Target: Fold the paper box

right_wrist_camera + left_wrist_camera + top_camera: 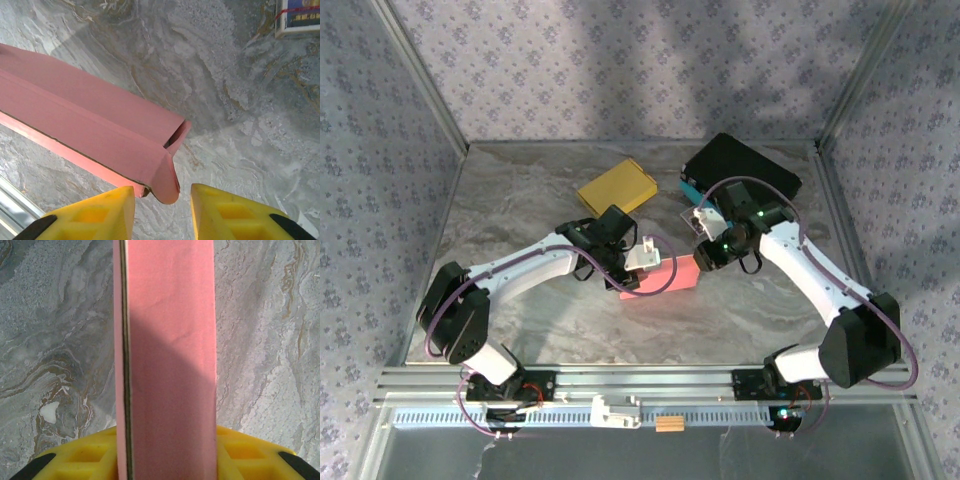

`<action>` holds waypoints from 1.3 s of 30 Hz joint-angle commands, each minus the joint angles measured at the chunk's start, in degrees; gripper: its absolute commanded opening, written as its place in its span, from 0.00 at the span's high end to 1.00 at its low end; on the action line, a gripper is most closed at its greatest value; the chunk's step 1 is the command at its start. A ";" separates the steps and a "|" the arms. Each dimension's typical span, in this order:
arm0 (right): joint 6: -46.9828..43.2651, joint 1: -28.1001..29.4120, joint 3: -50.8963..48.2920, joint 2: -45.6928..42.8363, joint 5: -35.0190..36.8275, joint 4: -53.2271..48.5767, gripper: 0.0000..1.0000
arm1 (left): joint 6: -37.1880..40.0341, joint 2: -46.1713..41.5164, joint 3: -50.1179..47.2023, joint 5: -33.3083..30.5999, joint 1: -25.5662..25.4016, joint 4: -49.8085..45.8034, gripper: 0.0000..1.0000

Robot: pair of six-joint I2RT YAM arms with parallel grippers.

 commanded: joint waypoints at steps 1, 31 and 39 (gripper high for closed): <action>-0.71 0.30 -0.06 -0.39 0.87 -0.20 0.66 | 0.87 0.62 2.27 1.99 0.43 -2.02 0.62; -0.43 0.32 4.40 2.03 0.96 -0.41 0.72 | 0.93 0.90 2.37 2.58 0.43 -2.09 0.62; -0.19 0.31 3.39 2.25 1.27 0.24 0.73 | 0.85 0.84 2.33 2.66 0.39 -2.23 0.62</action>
